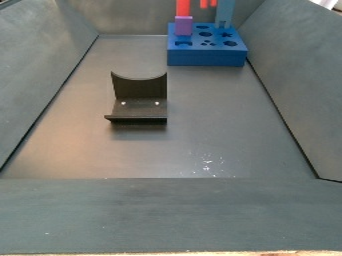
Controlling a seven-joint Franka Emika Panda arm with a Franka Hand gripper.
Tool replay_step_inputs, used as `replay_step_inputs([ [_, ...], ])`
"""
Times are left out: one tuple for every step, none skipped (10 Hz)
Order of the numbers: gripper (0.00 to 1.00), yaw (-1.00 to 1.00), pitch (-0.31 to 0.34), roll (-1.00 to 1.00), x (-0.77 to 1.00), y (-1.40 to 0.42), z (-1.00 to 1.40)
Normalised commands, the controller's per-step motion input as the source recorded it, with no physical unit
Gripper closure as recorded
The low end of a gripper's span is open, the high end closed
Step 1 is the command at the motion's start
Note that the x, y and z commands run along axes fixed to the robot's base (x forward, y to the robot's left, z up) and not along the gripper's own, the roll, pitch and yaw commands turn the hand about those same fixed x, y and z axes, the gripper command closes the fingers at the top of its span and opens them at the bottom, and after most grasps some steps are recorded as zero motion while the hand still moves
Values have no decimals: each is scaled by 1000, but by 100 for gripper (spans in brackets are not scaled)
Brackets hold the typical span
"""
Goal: Pick up the 3 prong object. Move up. Place the 3 prong object on the fixture. Regrasp the 3 prong object. Move to above the board. Insert the 3 prong object.
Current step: Insert the 3 prong object.
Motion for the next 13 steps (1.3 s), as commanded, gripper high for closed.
replay_step_inputs([
  [100, -71, 0, -59, 11, 0, 0],
  [100, -37, 7, -56, 86, 0, 0],
  [100, -646, 0, -147, 89, 0, -443],
  [100, -723, 0, -41, -11, 0, -489],
  [100, -174, 0, -4, 0, 0, -146],
  [100, 0, 0, -4, 0, 0, 0],
  [100, -611, -63, -7, -71, -69, -469],
  [100, -749, -101, -104, -63, 0, -303],
  [100, -143, -30, -29, -51, 29, 0],
  [100, -274, -20, -17, 0, -3, -171],
  [100, -723, -63, 0, -263, -69, -460],
  [100, -597, -111, -80, -289, -51, -471],
  [100, -600, -110, -96, -283, -111, -514],
])
